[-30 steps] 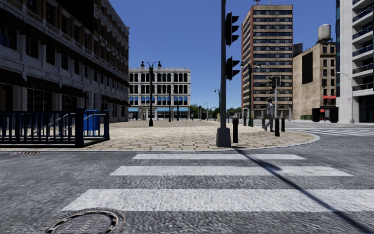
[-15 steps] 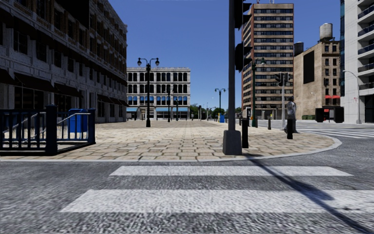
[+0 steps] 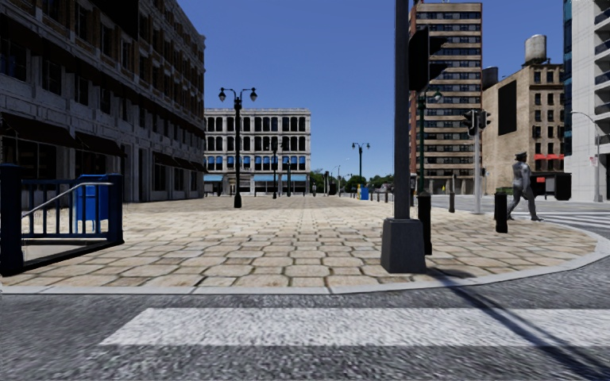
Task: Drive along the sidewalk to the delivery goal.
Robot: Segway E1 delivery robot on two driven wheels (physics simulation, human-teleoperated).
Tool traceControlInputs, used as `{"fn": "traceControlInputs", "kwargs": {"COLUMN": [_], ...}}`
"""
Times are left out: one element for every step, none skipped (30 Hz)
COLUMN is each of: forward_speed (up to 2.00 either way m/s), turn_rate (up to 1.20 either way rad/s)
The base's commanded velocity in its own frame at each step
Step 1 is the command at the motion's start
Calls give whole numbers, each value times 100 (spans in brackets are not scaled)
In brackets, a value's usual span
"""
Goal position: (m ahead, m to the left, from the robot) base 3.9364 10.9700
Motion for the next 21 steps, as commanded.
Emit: {"fn": "traceControlInputs", "kwargs": {"forward_speed": [200,200,200,200,200,200,200,200,200,200,200,200,200,200,200,200,200,200,200,200,200], "turn_rate": [0,0,0,0,0,0,0,0,0,0,0,10,13,17,17,19,22,24,25,28,28]}}
